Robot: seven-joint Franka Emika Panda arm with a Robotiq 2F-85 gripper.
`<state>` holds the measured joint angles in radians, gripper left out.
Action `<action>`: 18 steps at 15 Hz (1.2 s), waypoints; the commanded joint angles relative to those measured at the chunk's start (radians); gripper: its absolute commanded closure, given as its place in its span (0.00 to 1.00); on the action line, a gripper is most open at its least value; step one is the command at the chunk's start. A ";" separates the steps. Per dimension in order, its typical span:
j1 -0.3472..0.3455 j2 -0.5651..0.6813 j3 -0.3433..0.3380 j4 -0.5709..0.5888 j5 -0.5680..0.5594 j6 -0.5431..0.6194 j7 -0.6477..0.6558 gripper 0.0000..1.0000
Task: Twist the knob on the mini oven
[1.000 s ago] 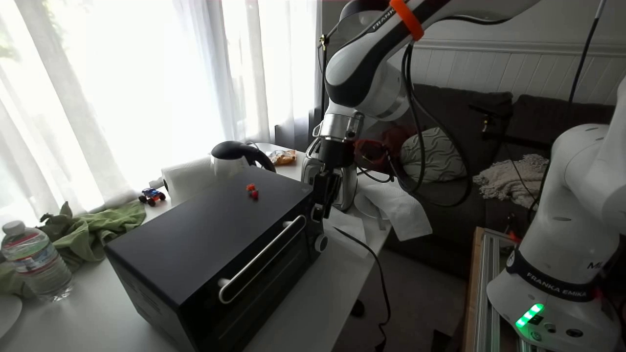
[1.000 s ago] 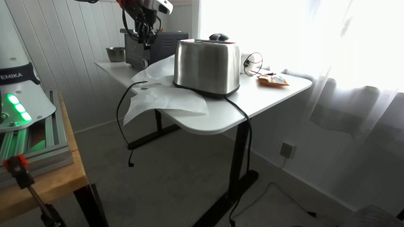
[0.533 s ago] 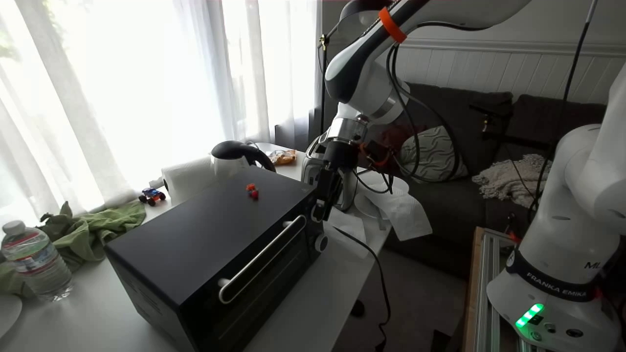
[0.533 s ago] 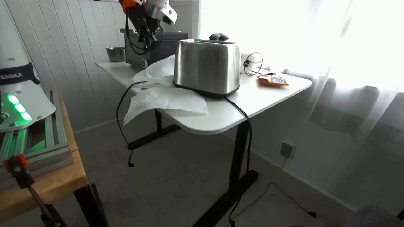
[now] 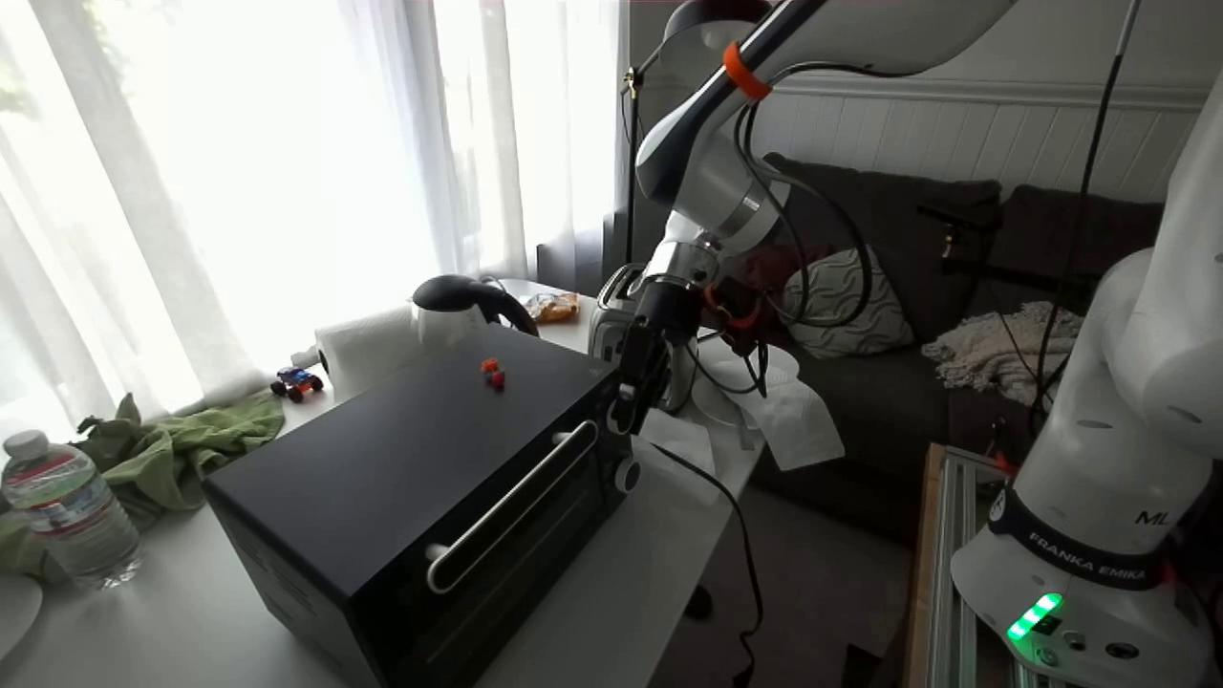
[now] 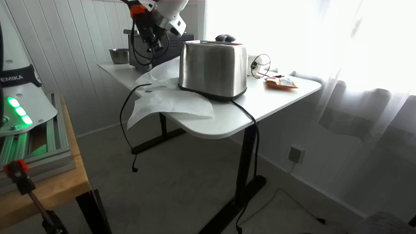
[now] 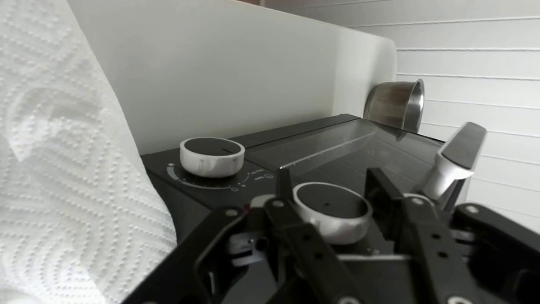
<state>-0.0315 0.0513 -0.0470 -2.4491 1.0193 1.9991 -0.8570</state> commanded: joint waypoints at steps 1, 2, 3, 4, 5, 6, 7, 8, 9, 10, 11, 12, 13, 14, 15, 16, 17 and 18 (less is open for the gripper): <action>-0.005 0.068 0.013 0.059 0.073 -0.048 -0.017 0.78; -0.007 0.071 0.013 0.061 0.073 -0.054 -0.017 0.78; -0.008 0.073 0.014 0.063 0.067 -0.054 -0.012 0.78; -0.010 0.075 0.013 0.065 0.065 -0.057 -0.011 0.78; -0.012 0.077 0.013 0.066 0.065 -0.057 -0.011 0.78; -0.012 0.077 0.014 0.066 0.063 -0.058 -0.012 0.78; -0.011 0.077 0.014 0.067 0.059 -0.056 -0.009 0.78; -0.010 0.077 0.015 0.067 0.051 -0.052 -0.003 0.78; -0.008 0.076 0.015 0.066 0.043 -0.044 0.003 0.28; -0.006 0.075 0.015 0.065 0.035 -0.037 0.010 0.27; -0.005 0.078 0.018 0.068 0.033 -0.035 0.013 0.23; -0.002 0.084 0.022 0.074 0.028 -0.029 0.016 0.15; 0.000 0.087 0.025 0.077 0.021 -0.028 0.021 0.08; 0.002 0.088 0.027 0.077 0.018 -0.028 0.024 0.02; 0.004 0.085 0.028 0.076 0.010 -0.024 0.030 0.00; 0.007 0.080 0.030 0.071 -0.005 -0.013 0.042 0.00; 0.009 0.073 0.031 0.066 -0.008 -0.001 0.047 0.00; 0.010 0.061 0.031 0.057 -0.016 0.008 0.048 0.00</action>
<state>-0.0292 0.1065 -0.0194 -2.4039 1.0237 1.9589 -0.8342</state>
